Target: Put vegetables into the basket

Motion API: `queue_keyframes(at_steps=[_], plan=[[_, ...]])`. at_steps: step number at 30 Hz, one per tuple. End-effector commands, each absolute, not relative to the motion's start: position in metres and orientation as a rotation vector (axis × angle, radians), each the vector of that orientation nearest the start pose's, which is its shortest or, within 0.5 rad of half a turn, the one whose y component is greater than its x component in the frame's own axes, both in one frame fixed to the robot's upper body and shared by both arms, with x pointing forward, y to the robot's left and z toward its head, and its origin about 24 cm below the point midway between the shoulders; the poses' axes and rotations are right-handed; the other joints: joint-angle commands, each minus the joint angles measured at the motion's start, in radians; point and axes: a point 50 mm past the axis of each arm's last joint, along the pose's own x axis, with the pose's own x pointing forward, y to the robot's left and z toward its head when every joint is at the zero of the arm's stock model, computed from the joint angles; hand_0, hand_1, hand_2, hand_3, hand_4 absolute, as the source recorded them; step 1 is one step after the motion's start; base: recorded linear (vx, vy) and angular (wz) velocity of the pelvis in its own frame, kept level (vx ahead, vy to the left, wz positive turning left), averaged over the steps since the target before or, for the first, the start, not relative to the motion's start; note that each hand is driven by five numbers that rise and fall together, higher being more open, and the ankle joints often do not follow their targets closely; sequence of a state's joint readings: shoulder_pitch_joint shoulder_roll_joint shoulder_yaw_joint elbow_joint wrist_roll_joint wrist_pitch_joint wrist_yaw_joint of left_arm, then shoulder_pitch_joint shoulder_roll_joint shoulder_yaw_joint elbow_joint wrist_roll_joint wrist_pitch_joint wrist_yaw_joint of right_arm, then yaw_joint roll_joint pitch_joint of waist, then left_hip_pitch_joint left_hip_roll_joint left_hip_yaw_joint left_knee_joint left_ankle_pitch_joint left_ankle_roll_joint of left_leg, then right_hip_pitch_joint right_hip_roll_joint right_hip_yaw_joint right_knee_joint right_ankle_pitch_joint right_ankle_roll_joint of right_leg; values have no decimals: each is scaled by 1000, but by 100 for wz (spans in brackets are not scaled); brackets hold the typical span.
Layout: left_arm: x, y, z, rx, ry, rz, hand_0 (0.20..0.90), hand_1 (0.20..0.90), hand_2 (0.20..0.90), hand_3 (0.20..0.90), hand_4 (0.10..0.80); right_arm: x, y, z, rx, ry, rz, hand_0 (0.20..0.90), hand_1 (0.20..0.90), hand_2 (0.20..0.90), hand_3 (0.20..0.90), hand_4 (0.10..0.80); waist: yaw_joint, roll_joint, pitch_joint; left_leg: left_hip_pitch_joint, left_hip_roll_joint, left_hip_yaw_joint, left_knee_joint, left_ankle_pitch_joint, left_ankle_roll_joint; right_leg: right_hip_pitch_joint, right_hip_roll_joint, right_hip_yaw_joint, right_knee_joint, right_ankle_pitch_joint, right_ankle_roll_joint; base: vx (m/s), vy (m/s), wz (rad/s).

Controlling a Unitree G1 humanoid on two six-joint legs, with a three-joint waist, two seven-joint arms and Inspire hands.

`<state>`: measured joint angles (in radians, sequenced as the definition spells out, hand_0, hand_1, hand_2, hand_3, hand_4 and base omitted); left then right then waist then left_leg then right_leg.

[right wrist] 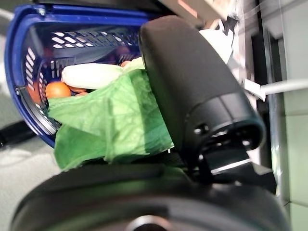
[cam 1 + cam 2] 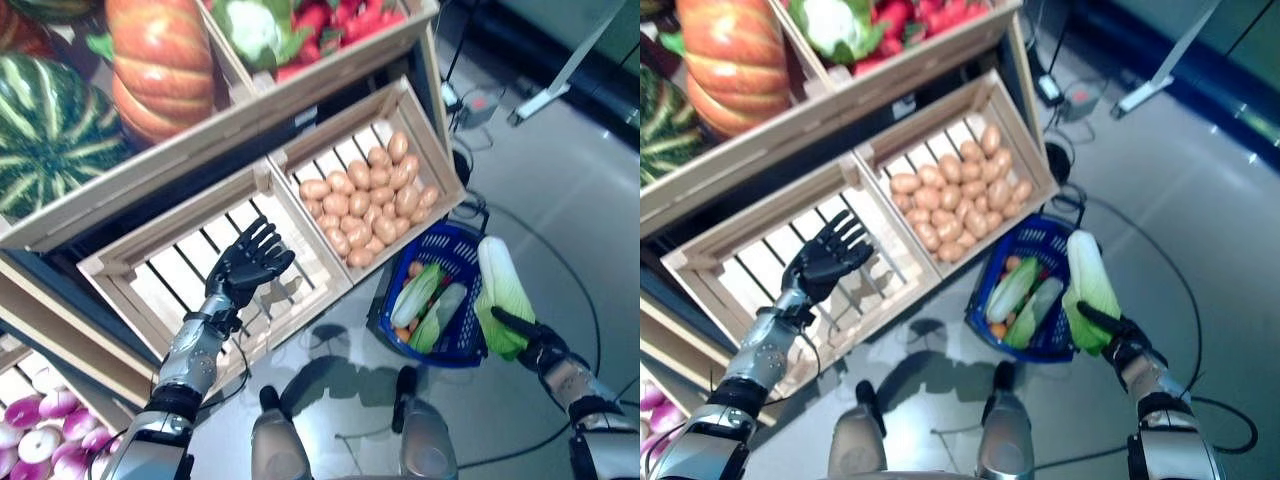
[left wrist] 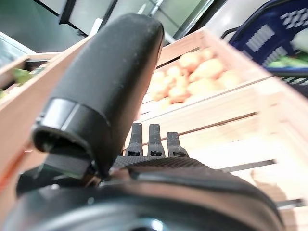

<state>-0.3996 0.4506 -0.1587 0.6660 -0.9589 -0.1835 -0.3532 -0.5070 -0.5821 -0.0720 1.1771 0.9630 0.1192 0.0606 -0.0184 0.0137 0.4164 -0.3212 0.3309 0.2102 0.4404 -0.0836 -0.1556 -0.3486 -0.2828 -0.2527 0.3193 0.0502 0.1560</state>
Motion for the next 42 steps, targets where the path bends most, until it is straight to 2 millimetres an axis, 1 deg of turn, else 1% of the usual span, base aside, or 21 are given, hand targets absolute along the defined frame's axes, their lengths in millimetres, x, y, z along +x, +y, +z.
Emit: queue_keyframes(at_steps=[1, 6, 8, 9, 11, 12, 13, 14, 15, 16, 19, 22, 28, 31, 32, 33, 34, 35, 36, 37, 42], plan=[[338, 227, 103, -452, -266, -249, 900, 900, 900, 900, 800, 302, -355, 34, 578, 233, -542, 300, 300, 300, 300, 400, 27, -7, -44, -53, -16, -29, 103, -81, 3, -8, -85, 26, 237, -191, -1, -115, 26, 8], [348, 219, 123, -401, -303, -274, 900, 900, 900, 900, 800, 314, -357, 51, 536, 222, -547, 300, 300, 300, 300, 400, 34, 12, -11, -131, -16, -42, 209, -139, 7, -96, -126, 40, 375, -241, 0, -101, 20, 13], [349, 213, 135, -394, -340, -305, 900, 900, 900, 900, 800, 317, -363, 63, 504, 207, -572, 300, 300, 300, 300, 400, 40, 23, 8, -180, -21, -55, 277, -176, 8, -152, -155, 52, 454, -268, 2, -94, 27, 13], [349, 213, 135, -395, -340, -305, 900, 900, 900, 900, 800, 317, -363, 63, 504, 207, -572, 300, 300, 300, 300, 400, 40, 23, 7, -183, -21, -55, 280, -178, 9, -156, -156, 53, 458, -270, 2, -74, 32, 6], [348, 206, 146, -396, -372, -336, 900, 900, 900, 900, 800, 320, -371, 77, 473, 186, -592, 300, 300, 300, 300, 400, 46, 32, 24, -226, -24, -69, 343, -210, 7, -207, -179, 69, 522, -293, 3, -69, 22, 7], [348, 206, 147, -396, -377, -340, 900, 900, 900, 900, 800, 320, -372, 79, 467, 183, -594, 300, 300, 300, 300, 400, 46, 33, 25, -234, -24, -70, 352, -215, 7, -215, -182, 72, 531, -296, 3, -78, 9, 10], [347, 202, 153, -399, -391, -353, 900, 900, 900, 900, 800, 322, -376, 89, 441, 170, -598, 300, 300, 300, 300, 400, 45, 37, 33, -265, -20, -79, 397, -235, 4, -249, -190, 86, 568, -311, 0, -24, -15, 13], [347, 199, 157, -394, -398, -363, 900, 900, 900, 900, 800, 323, -380, 98, 416, 163, -612, 300, 300, 300, 300, 400, 45, 42, 38, -289, -11, -92, 452, -278, -4, -278, -199, 101, 616, -345, 4, -80, -10, 13], [347, 199, 157, -394, -400, -363, 900, 900, 900, 900, 800, 324, -380, 98, 415, 161, -612, 300, 300, 300, 300, 400, 44, 42, 38, -302, -12, -90, 452, -262, 3, -290, -200, 100, 613, -329, -3, 2, -24, 15], [346, 197, 157, -390, -395, -376, 900, 900, 900, 900, 800, 324, -385, 106, 408, 151, -642, 900, 900, 900, 900, 800, 46, 45, 40, -317, -6, -101, 504, -308, -7, -312, -208, 109, 662, -368, 5, -34, -10, 12], [345, 193, 156, -370, -387, -392, 900, 900, 900, 900, 800, 324, -390, 116, 406, 138, -678, 900, 900, 900, 900, 800, 45, 47, 36, -351, 3, -104, 566, -336, -7, -350, -217, 112, 714, -392, 4, -6, -14, 13], [345, 192, 152, -364, -365, -397, 900, 900, 900, 900, 800, 322, -393, 117, 395, 148, -696, 900, 900, 900, 900, 800, 46, 47, 29, -365, 9, -109, 594, -350, -9, -367, -222, 115, 739, -404, 6, 13, -14, 10], [343, 202, 144, -420, -354, -362, 900, 900, 900, 900, 800, 317, -400, 118, 387, 128, -709, 900, 900, 900, 900, 800, 42, 43, 26, -362, 15, -111, 593, -353, -12, -372, -223, 120, 748, -407, 16, 5, 0, 0], [342, 205, 141, -416, -353, -357, 900, 900, 900, 900, 800, 315, -400, 114, 392, 145, -703, 900, 900, 900, 900, 800, 41, 41, 24, -350, 16, -110, 574, -344, -11, -364, -217, 123, 734, -399, 18, -21, 8, -2], [342, 206, 141, -417, -355, -355, 900, 900, 900, 900, 800, 315, -400, 114, 393, 152, -699, 900, 900, 900, 900, 800, 40, 39, 24, -352, 14, -105, 553, -312, -1, -366, -214, 119, 713, -371, 8, -48, 29, -8], [342, 207, 141, -420, -355, -353, 900, 900, 900, 900, 800, 314, -401, 112, 391, 163, -692, 900, 900, 900, 900, 800, 40, 38, 22, -343, 14, -104, 543, -308, -1, -358, -212, 118, 705, -368, 8, 26, 16, -5], [342, 208, 141, -421, -354, -353, 900, 900, 900, 900, 800, 313, -401, 112, 389, 168, -690, 900, 900, 900, 900, 800, 41, 38, 20, -332, 17, -106, 549, -333, -9, -347, -211, 121, 714, -391, 18, 48, 11, -3], [343, 210, 142, -427, -358, -353, 900, 900, 900, 900, 800, 312, -401, 110, 392, 182, -669, 900, 900, 900, 900, 800, 40, 35, 20, -330, 19, -102, 530, -304, -1, -345, -208, 117, 693, -366, 8, 52, 1, -1], [342, 211, 143, -428, -360, -354, 900, 900, 900, 900, 800, 310, -402, 107, 392, 193, -658, 900, 900, 900, 900, 800, 39, 33, 19, -323, 23, -101, 524, -302, -1, -339, -206, 118, 688, -365, 7, 69, -2, 0], [342, 212, 142, -430, -359, -357, 900, 900, 900, 900, 800, 309, -402, 105, 385, 203, -653, 900, 900, 900, 900, 800, 39, 32, 15, -309, 30, -106, 532, -328, -11, -326, -206, 122, 698, -390, 16, 131, -11, 0], [343, 217, 140, -442, -350, -347, 900, 900, 900, 900, 800, 307, -398, 96, 377, 239, -626, 900, 900, 900, 900, 800, 38, 20, 3, -277, 35, -106, 488, -310, -5, -299, -198, 118, 670, -377, 11, 48, 2, 2]])
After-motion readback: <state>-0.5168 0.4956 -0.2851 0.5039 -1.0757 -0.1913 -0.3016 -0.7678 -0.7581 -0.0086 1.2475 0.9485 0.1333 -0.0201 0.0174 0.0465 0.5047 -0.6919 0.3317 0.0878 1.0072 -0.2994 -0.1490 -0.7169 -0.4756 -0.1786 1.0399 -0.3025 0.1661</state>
